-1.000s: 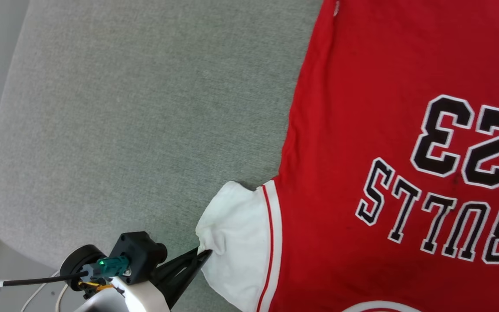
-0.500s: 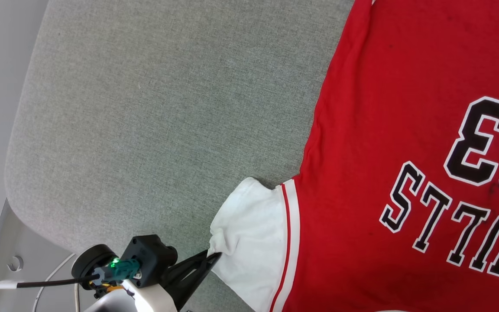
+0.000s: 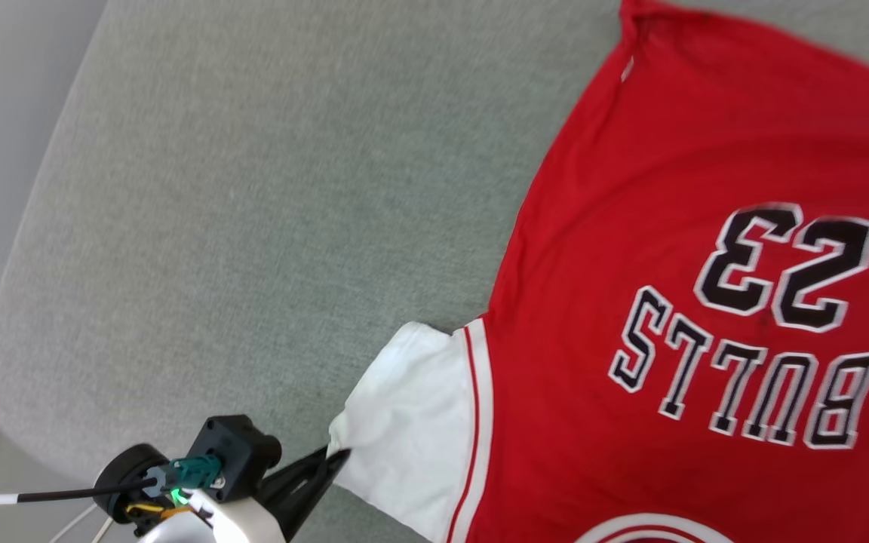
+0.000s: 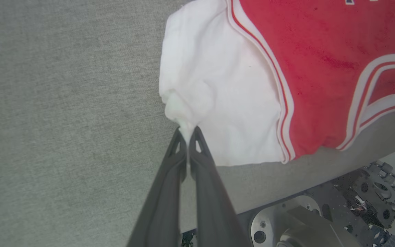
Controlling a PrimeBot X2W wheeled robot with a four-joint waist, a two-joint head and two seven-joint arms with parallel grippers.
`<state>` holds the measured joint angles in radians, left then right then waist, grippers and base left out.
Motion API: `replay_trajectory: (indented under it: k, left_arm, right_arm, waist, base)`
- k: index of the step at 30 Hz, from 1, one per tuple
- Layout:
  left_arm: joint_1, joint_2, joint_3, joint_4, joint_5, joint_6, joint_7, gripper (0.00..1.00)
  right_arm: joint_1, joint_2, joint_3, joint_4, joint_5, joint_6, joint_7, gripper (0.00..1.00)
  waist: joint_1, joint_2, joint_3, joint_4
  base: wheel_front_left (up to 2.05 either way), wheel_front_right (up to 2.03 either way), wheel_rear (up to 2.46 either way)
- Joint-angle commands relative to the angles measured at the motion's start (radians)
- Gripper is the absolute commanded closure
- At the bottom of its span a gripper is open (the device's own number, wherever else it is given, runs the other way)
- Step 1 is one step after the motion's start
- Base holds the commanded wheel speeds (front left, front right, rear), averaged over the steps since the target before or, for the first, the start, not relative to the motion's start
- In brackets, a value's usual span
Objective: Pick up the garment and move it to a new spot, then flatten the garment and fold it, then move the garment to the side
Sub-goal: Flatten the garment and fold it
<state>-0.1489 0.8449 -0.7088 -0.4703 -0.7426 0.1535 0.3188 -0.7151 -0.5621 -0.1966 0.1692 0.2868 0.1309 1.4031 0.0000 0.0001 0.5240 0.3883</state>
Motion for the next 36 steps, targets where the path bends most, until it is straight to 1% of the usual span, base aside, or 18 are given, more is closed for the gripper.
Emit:
replay_trajectory:
  k: [1, 3, 7, 10, 12, 16, 20, 23, 26, 31, 32, 33, 34, 36]
  left_arm:
    - [0.021, 0.006, 0.004, 0.0, -0.012, 0.012, 0.003, 1.0]
    - [0.042, 0.017, 0.008, 0.002, -0.025, 0.027, 0.006, 1.0]
    - [0.083, 0.036, 0.014, 0.009, -0.042, 0.052, 0.009, 1.0]
    - [0.111, 0.054, 0.013, 0.016, -0.043, 0.069, 0.011, 1.0]
    - [0.129, 0.043, 0.016, 0.015, -0.058, 0.079, -0.002, 1.0]
    - [0.157, 0.044, 0.016, 0.015, -0.069, 0.098, -0.01, 1.0]
    - [0.172, 0.041, 0.02, 0.017, -0.08, 0.112, -0.013, 1.0]
    - [0.182, 0.042, 0.021, 0.03, -0.089, 0.115, -0.019, 1.0]
    - [0.182, 0.037, 0.021, 0.046, -0.091, 0.113, -0.025, 1.0]
    - [0.184, 0.02, 0.016, 0.06, -0.097, 0.105, -0.034, 1.0]
    - [0.185, 0.018, 0.014, 0.061, -0.097, 0.104, -0.036, 1.0]
    - [0.185, 0.017, 0.012, 0.062, -0.097, 0.104, -0.037, 1.0]
    - [0.183, 0.017, 0.012, 0.062, -0.095, 0.104, -0.037, 1.0]
    - [0.181, 0.017, 0.011, 0.059, -0.09, 0.105, -0.037, 1.0]
  right_arm:
    - [0.08, 0.013, -0.011, 0.007, 0.024, 0.0, -0.01, 1.0]
    - [0.137, 0.038, -0.021, -0.01, 0.055, 0.0, -0.025, 1.0]
    - [0.27, 0.054, -0.014, -0.068, 0.111, 0.0, -0.053, 1.0]
    - [0.38, 0.069, -0.032, -0.127, 0.153, 0.0, -0.093, 1.0]
    - [0.463, 0.084, -0.045, -0.171, 0.186, 0.0, -0.116, 1.0]
    - [0.615, 0.117, -0.076, -0.262, 0.226, 0.0, -0.146, 1.0]
    - [0.748, 0.168, -0.097, -0.32, 0.251, 0.0, -0.17, 1.0]
    - [0.823, 0.205, -0.091, -0.333, 0.239, 0.0, -0.187, 1.0]
    - [0.879, 0.229, -0.076, -0.321, 0.226, 0.0, -0.205, 1.0]
    - [0.91, 0.233, -0.059, -0.298, 0.219, 0.0, -0.247, 1.0]
    - [0.908, 0.227, -0.054, -0.296, 0.217, 0.0, -0.266, 0.91]
    - [0.903, 0.221, -0.047, -0.293, 0.221, 0.0, -0.284, 0.2]
    - [0.895, 0.214, -0.042, -0.292, 0.23, 0.0, -0.299, 0.0]
    - [0.879, 0.194, -0.029, -0.296, 0.256, 0.0, -0.309, 0.0]
  waist:
    - [0.0, -0.0001, -0.093, -0.065]
    - [0.0, -0.0001, -0.138, -0.093]
    - [0.0, -0.0001, -0.218, -0.147]
    - [0.0, -0.0001, -0.262, -0.18]
    - [0.0, -0.0001, -0.287, -0.202]
    - [0.0, -0.0001, -0.317, -0.236]
    - [0.0, -0.0001, -0.339, -0.265]
    - [0.0, -0.0001, -0.351, -0.282]
    - [0.0, -0.0001, -0.361, -0.29]
    - [0.0, -0.0001, -0.368, -0.293]
    - [0.0, -0.0001, -0.368, -0.292]
    - [0.0, -0.0001, -0.368, -0.291]
    - [0.0, -0.0001, -0.367, -0.29]
    - [0.0, -0.0001, -0.365, -0.285]
  base:
    - [0.0, 0.0, 0.0]
    - [0.0, 0.0, 0.0]
    - [0.0, 0.0, 0.0]
    - [0.0, 0.0, 0.0]
    - [0.0, 0.0, 0.0]
    - [0.0, 0.0, 0.0]
    - [0.0, 0.0, 0.0]
    - [0.0, 0.0, 0.0]
    - [0.0, 0.0, 0.0]
    - [0.0, 0.0, 0.0]
    - [0.0, 0.0, 0.0]
    - [0.0, 0.0, 0.0]
    - [0.0, 0.0, 0.0]
    - [0.0, 0.0, 0.0]
